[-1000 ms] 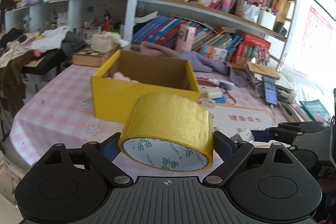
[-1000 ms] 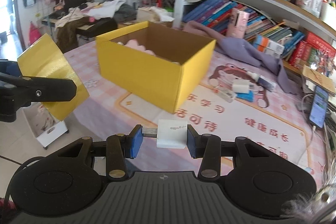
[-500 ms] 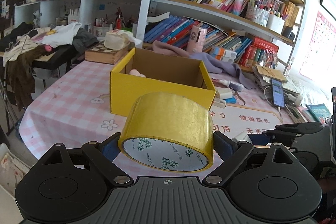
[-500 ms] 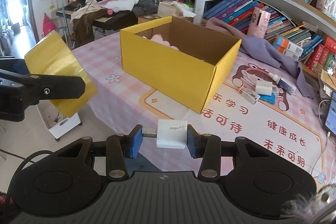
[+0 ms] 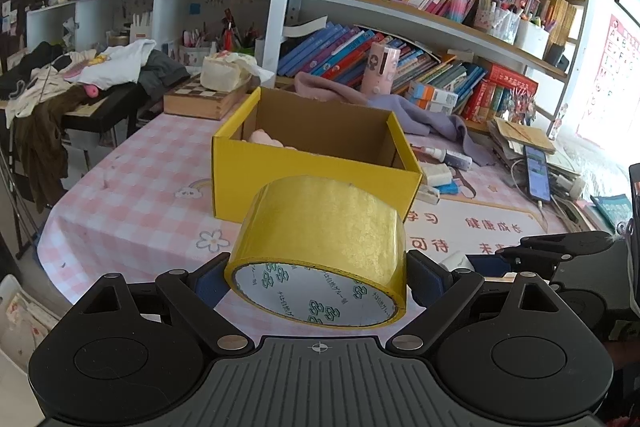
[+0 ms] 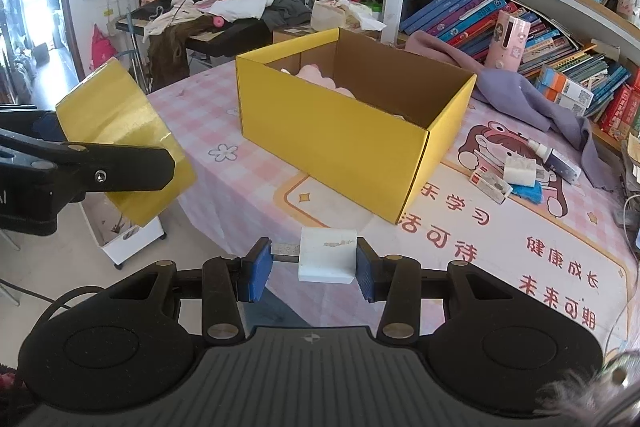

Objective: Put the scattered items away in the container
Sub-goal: 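Lift the tape roll and white cube and carry both toward the yellow box, then lower the tape roll and cube into the box and open both grippers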

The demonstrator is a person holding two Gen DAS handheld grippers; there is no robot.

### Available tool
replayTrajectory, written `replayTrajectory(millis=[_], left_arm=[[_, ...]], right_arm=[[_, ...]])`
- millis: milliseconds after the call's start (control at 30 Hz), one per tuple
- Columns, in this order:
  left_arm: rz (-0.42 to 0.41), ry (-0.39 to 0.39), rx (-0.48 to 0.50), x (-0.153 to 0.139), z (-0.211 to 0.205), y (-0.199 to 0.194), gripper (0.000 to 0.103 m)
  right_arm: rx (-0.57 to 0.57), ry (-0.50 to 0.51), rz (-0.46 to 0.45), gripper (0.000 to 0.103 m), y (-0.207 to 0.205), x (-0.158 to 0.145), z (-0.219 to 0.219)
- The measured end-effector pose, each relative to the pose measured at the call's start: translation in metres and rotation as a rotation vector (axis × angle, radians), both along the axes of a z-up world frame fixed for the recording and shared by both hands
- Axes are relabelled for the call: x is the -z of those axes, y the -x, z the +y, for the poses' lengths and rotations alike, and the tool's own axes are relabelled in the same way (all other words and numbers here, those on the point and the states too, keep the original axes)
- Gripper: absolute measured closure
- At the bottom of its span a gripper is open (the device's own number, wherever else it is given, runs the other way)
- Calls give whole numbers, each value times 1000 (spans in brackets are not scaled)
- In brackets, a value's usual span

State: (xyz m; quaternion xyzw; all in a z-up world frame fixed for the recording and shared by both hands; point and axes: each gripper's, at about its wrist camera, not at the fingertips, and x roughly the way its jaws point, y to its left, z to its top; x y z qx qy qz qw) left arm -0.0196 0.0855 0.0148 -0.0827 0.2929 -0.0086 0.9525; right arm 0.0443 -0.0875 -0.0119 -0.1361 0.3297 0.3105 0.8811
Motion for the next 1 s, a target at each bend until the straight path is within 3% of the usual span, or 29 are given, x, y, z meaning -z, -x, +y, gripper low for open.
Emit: replayTrajectory(millis=[500,1000], left_arm=[[-69,-37,7,-24,10,-58,11],[-85,-102,54,-40,16,-159,11]], right_arm=[[-14,-54,-137,62,-61,-31,12],[-6,-49,-139,62,-152,-36,22]])
